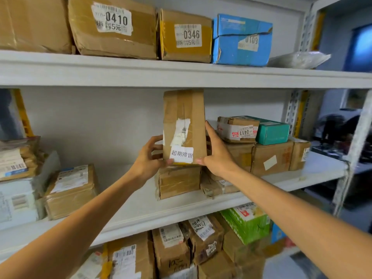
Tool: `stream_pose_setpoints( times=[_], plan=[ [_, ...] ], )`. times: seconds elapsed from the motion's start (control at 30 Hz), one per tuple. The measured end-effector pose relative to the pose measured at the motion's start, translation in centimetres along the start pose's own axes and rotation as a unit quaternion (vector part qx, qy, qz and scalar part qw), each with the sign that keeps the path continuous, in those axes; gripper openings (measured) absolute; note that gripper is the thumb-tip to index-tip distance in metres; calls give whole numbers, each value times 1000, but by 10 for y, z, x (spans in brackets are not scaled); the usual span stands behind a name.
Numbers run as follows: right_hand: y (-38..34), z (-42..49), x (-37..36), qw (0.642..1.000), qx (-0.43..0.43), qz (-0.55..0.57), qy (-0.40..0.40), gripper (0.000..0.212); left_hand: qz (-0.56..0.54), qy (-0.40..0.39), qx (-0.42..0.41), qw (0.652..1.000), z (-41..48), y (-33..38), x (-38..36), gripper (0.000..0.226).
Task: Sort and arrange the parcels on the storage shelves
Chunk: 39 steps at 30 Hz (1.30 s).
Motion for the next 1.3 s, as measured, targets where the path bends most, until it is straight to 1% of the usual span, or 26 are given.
stream_pose_setpoints(
  times=[0.2,0.4,0.53,0.67,0.83,0.93,1.07,1.17,1.23,1.3],
  plan=[
    [7,-21,15,999,-14,18,45,108,-8,-26,-27,999,-3,4,-30,69],
    [21,-56,53,995,-28,-8,91,108,-36,-82,-53,995,3,16,-80,63],
    [36,-86,91,990,-41,-13,138,108,-71,-128,-73,986,9,26,-131,67],
    [61,-132,124,980,-63,-1,188,109,-89,-196,-98,972,5,40,-191,70],
    [93,-198,166,961,-103,-13,257,112,-79,-260,-98,957,1,45,-277,70],
    [106,-251,205,943,-128,-38,306,111,-82,-316,-111,939,-9,59,-346,68],
    [118,-336,262,905,-167,-56,386,115,-111,-395,-125,903,-31,85,-454,68],
    [126,-413,299,866,-197,-89,452,113,-106,-465,-138,868,-59,104,-543,71],
    [132,-467,320,834,-221,-85,499,110,-107,-504,-153,843,-88,119,-600,71],
    [138,-521,337,803,-258,-99,528,111,-120,-546,-159,814,-122,134,-655,73]
  ],
)
Point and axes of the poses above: each hand's wrist, its own z-axis towards the middle knuckle, its own x-axis out of the back of the hand, y = z × x, the point moved 6 cm from there along z, towards the middle knuckle, and after that the axes turned 8 degrees about -y, right-handed, at the moved point
